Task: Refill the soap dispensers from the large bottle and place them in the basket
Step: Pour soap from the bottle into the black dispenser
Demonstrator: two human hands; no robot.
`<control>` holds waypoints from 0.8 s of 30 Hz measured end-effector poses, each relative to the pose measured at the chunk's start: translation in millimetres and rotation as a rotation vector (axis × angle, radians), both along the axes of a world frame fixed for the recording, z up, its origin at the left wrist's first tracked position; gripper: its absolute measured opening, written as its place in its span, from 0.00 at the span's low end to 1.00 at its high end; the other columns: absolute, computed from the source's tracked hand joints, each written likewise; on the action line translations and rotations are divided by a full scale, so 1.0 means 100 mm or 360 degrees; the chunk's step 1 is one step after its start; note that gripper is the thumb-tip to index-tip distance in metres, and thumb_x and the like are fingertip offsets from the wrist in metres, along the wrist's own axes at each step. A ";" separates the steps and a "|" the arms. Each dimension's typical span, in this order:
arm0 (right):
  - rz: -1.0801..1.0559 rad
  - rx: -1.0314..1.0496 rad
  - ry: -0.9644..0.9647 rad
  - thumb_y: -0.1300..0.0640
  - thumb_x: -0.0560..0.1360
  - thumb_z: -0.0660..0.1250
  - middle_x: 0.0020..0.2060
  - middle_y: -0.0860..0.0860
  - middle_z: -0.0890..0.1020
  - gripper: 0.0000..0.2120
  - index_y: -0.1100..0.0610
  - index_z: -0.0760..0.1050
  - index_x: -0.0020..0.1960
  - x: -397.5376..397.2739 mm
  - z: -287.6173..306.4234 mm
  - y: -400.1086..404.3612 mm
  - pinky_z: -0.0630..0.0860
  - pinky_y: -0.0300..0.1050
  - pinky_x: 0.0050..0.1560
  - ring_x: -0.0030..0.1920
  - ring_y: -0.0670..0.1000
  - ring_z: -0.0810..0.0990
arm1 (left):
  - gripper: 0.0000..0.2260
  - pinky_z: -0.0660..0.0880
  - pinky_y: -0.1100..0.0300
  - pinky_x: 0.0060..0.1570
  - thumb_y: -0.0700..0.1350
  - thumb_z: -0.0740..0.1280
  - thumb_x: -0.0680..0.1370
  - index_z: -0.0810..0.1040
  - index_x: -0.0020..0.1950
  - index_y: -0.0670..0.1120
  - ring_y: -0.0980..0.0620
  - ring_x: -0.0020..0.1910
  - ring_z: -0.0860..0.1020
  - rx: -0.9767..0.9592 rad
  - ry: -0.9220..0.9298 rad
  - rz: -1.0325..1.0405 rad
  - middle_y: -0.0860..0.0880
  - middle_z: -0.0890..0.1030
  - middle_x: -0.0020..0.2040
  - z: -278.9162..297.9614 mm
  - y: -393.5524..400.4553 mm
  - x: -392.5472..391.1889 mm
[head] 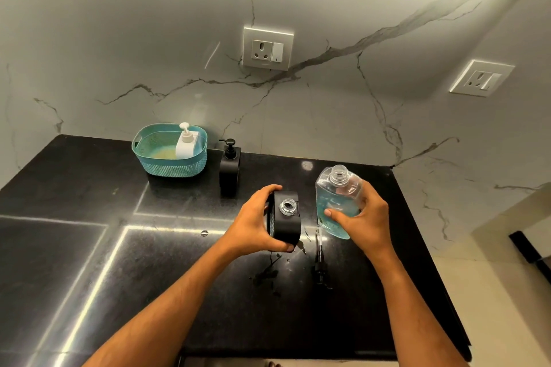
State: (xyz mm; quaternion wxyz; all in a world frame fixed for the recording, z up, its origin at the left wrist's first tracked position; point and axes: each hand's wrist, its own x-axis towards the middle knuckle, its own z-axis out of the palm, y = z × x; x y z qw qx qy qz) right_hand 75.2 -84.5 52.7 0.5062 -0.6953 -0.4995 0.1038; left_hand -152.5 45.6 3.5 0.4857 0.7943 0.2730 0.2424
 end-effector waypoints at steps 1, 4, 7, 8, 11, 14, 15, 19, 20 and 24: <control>0.0002 -0.0002 0.0058 0.61 0.61 0.86 0.59 0.47 0.83 0.37 0.54 0.76 0.68 0.05 -0.01 0.02 0.82 0.48 0.60 0.61 0.48 0.82 | 0.53 0.72 0.67 0.68 0.53 0.87 0.58 0.64 0.78 0.55 0.57 0.71 0.74 -0.0003 0.0002 0.0005 0.56 0.73 0.71 -0.02 0.01 0.00; 0.0002 0.0003 0.0201 0.63 0.62 0.85 0.58 0.48 0.84 0.36 0.54 0.77 0.67 0.18 -0.04 0.08 0.83 0.53 0.59 0.60 0.49 0.83 | 0.53 0.72 0.67 0.68 0.52 0.87 0.57 0.64 0.78 0.56 0.57 0.70 0.75 -0.0029 0.0011 0.0019 0.56 0.73 0.71 -0.07 0.03 -0.01; 0.0017 0.0047 0.0336 0.64 0.62 0.85 0.57 0.50 0.85 0.34 0.56 0.78 0.66 0.33 -0.05 0.16 0.84 0.56 0.57 0.58 0.52 0.84 | 0.53 0.70 0.71 0.67 0.52 0.87 0.57 0.64 0.78 0.56 0.60 0.70 0.74 -0.0057 0.0023 0.0033 0.56 0.73 0.72 -0.11 0.05 -0.01; 0.0024 0.0062 0.0376 0.65 0.62 0.85 0.57 0.52 0.85 0.34 0.56 0.78 0.66 0.39 -0.05 0.19 0.84 0.58 0.56 0.58 0.53 0.84 | 0.53 0.70 0.72 0.66 0.51 0.87 0.58 0.64 0.78 0.56 0.61 0.70 0.74 -0.0070 0.0025 0.0037 0.56 0.73 0.72 -0.12 0.05 -0.01; 0.0026 0.0093 0.0467 0.65 0.61 0.85 0.56 0.55 0.85 0.33 0.57 0.79 0.64 0.56 -0.04 0.32 0.83 0.60 0.57 0.57 0.56 0.85 | 0.53 0.69 0.73 0.66 0.50 0.87 0.58 0.64 0.78 0.56 0.67 0.69 0.72 -0.0102 0.0035 0.0047 0.57 0.72 0.72 -0.15 0.06 0.00; 0.0033 0.0140 0.0590 0.68 0.61 0.84 0.56 0.57 0.85 0.34 0.59 0.79 0.65 0.76 -0.06 0.48 0.82 0.63 0.57 0.58 0.60 0.85 | 0.53 0.70 0.67 0.70 0.50 0.87 0.58 0.65 0.77 0.57 0.64 0.70 0.73 -0.0111 0.0043 0.0056 0.57 0.72 0.72 -0.19 0.08 0.02; 0.0034 0.0148 0.0632 0.70 0.61 0.83 0.57 0.58 0.85 0.35 0.58 0.78 0.66 0.82 -0.07 0.54 0.82 0.63 0.58 0.58 0.61 0.85 | 0.53 0.71 0.66 0.70 0.51 0.88 0.58 0.65 0.77 0.58 0.63 0.70 0.73 -0.0115 0.0048 0.0056 0.57 0.73 0.72 -0.21 0.09 0.01; 0.0010 0.0133 0.0688 0.72 0.61 0.83 0.57 0.57 0.85 0.35 0.58 0.78 0.65 1.07 -0.14 0.77 0.82 0.64 0.57 0.58 0.61 0.84 | 0.53 0.71 0.62 0.72 0.52 0.88 0.57 0.65 0.77 0.59 0.60 0.71 0.74 -0.0128 0.0067 0.0078 0.57 0.73 0.73 -0.27 0.12 0.05; 0.0001 0.0124 0.0694 0.71 0.60 0.83 0.57 0.57 0.85 0.34 0.58 0.79 0.64 1.12 -0.17 0.82 0.82 0.64 0.57 0.58 0.61 0.84 | 0.53 0.72 0.62 0.71 0.51 0.88 0.57 0.65 0.77 0.59 0.60 0.71 0.74 -0.0131 0.0065 0.0087 0.56 0.73 0.73 -0.27 0.12 0.05; -0.0011 0.0067 0.0720 0.70 0.60 0.83 0.58 0.57 0.84 0.35 0.56 0.78 0.65 1.34 -0.28 1.04 0.82 0.60 0.58 0.60 0.60 0.84 | 0.52 0.72 0.62 0.71 0.47 0.88 0.58 0.65 0.76 0.58 0.61 0.70 0.75 -0.0150 0.0064 0.0113 0.57 0.74 0.72 -0.32 0.14 0.09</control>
